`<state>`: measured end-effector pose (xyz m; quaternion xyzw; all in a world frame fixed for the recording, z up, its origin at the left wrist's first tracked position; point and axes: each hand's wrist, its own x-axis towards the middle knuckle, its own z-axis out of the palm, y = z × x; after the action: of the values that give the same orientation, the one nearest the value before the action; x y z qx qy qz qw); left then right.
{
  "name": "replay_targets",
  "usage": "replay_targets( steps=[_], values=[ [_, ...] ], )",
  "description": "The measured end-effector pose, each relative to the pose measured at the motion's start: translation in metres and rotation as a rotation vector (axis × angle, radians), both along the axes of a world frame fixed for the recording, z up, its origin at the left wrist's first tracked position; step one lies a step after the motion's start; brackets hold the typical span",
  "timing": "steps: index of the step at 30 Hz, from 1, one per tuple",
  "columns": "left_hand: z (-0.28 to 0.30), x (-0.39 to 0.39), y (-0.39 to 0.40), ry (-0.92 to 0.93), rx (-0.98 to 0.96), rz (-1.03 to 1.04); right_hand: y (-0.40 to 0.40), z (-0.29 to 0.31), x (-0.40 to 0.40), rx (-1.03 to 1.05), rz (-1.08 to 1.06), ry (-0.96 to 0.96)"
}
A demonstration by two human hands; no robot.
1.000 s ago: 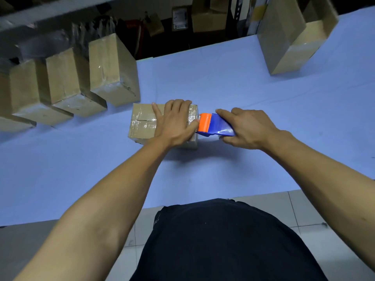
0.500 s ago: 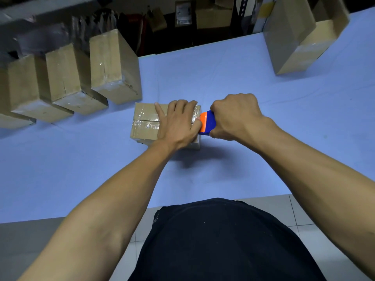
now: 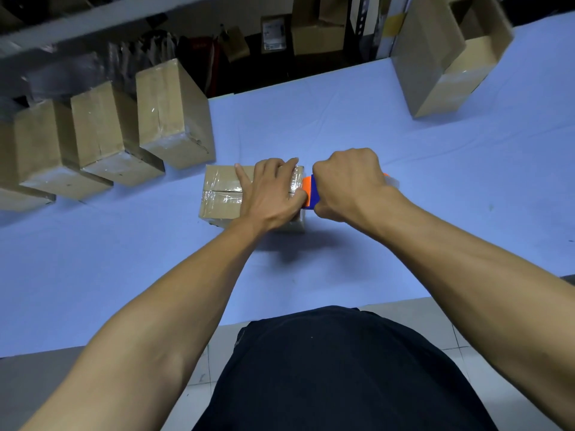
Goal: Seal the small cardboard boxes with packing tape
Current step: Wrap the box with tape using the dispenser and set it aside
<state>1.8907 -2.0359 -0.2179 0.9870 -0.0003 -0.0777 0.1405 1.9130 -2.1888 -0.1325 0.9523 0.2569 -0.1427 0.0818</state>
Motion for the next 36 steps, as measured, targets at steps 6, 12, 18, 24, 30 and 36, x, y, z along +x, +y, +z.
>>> replay_targets(
  steps=[6,12,18,24,30,36],
  values=[
    [-0.004,-0.003,-0.002,-0.022,0.044,0.041,-0.012,-0.037,-0.013,0.081,-0.08,0.124],
    [-0.001,-0.002,-0.01,-0.009,0.059,0.179,-0.029,-0.033,0.01,0.261,-0.272,0.06],
    [0.011,-0.002,0.053,0.098,0.052,-0.108,-0.046,-0.024,0.02,0.477,-0.466,0.186],
    [0.018,-0.018,0.033,0.227,0.098,0.302,-0.034,-0.003,0.027,0.762,-0.481,0.297],
    [0.01,-0.036,0.008,0.279,-0.281,0.627,-0.013,0.01,0.024,0.846,-0.378,0.323],
    [0.007,-0.032,0.015,0.306,-0.463,0.638,-0.012,0.009,0.023,0.773,-0.32,0.266]
  ],
)
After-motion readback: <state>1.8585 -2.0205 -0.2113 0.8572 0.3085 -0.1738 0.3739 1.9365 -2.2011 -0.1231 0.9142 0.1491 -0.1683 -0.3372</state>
